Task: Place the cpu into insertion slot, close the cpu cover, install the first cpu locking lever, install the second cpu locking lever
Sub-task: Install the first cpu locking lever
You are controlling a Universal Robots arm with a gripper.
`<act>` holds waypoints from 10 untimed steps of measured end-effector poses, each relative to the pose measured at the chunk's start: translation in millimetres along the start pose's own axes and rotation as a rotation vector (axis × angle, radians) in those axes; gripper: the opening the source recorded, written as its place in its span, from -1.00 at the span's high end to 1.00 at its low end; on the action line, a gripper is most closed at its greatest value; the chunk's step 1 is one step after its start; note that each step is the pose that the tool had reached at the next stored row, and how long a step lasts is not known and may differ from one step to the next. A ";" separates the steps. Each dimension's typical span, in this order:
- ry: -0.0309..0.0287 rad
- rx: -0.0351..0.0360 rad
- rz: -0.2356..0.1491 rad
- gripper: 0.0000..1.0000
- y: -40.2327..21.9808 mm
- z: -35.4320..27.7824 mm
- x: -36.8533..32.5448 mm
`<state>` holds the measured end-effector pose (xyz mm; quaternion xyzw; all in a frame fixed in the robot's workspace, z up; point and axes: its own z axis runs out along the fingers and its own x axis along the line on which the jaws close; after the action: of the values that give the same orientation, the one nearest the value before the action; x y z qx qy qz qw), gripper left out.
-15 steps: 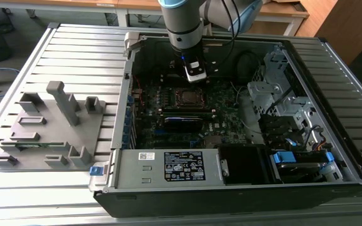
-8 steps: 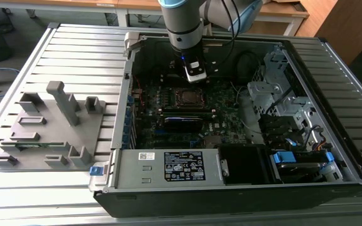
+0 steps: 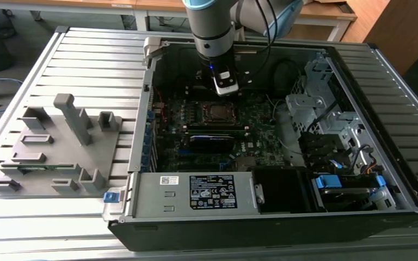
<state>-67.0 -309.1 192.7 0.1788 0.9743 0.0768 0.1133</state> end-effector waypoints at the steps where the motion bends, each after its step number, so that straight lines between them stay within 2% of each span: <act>1: 0.0000 0.0001 0.000 0.80 -0.1 0.2 0.0; 10: 0.0006 -0.0010 0.000 0.80 -0.5 2.4 0.5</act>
<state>-67.1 -309.2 190.3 0.1789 0.9743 0.0773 0.1131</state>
